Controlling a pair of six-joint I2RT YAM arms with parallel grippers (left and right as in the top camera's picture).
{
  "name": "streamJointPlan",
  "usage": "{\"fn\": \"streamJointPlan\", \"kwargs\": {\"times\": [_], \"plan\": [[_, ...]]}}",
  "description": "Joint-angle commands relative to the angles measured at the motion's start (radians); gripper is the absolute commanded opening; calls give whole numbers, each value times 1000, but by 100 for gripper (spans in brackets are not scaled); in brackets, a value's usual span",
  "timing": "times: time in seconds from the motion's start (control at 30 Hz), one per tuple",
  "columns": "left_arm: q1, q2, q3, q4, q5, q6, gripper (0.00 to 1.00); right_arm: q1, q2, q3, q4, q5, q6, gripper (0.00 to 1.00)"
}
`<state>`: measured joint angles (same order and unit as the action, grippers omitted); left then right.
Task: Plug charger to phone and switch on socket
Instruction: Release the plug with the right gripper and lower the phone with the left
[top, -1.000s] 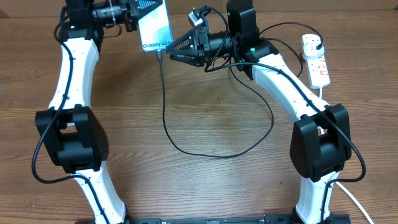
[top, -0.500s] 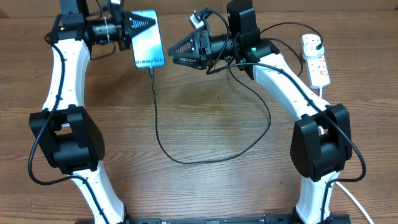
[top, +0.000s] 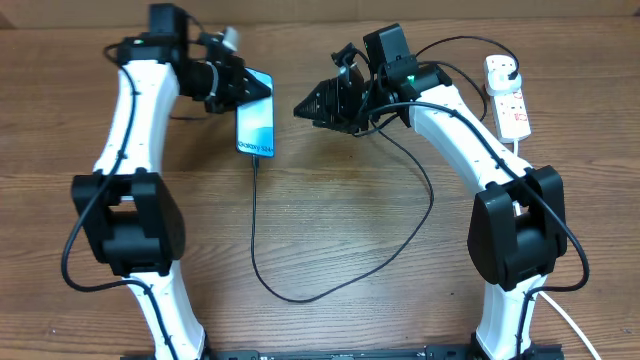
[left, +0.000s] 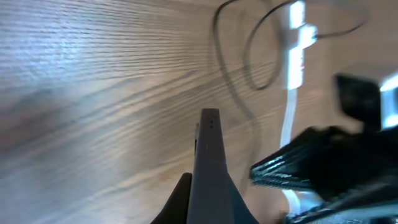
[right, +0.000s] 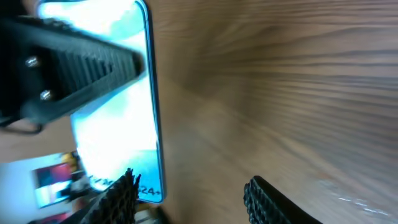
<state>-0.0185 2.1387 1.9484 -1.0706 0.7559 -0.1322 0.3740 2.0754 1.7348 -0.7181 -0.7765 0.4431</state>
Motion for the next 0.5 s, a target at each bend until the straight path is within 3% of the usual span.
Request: {"fn": "streamJointPlan", "kwargs": {"times": [0.0, 0.2, 0.47], "plan": [[-49, 7, 8, 8, -167, 96, 5, -3, 6, 6, -23, 140, -60, 57], [-60, 95, 8, 12, -174, 48, 4, -3, 6, 6, -67, 174, -86, 59], [-43, 230, 8, 21, -59, -3, 4, -3, 6, 6, -89, 203, -89, 62]]}}
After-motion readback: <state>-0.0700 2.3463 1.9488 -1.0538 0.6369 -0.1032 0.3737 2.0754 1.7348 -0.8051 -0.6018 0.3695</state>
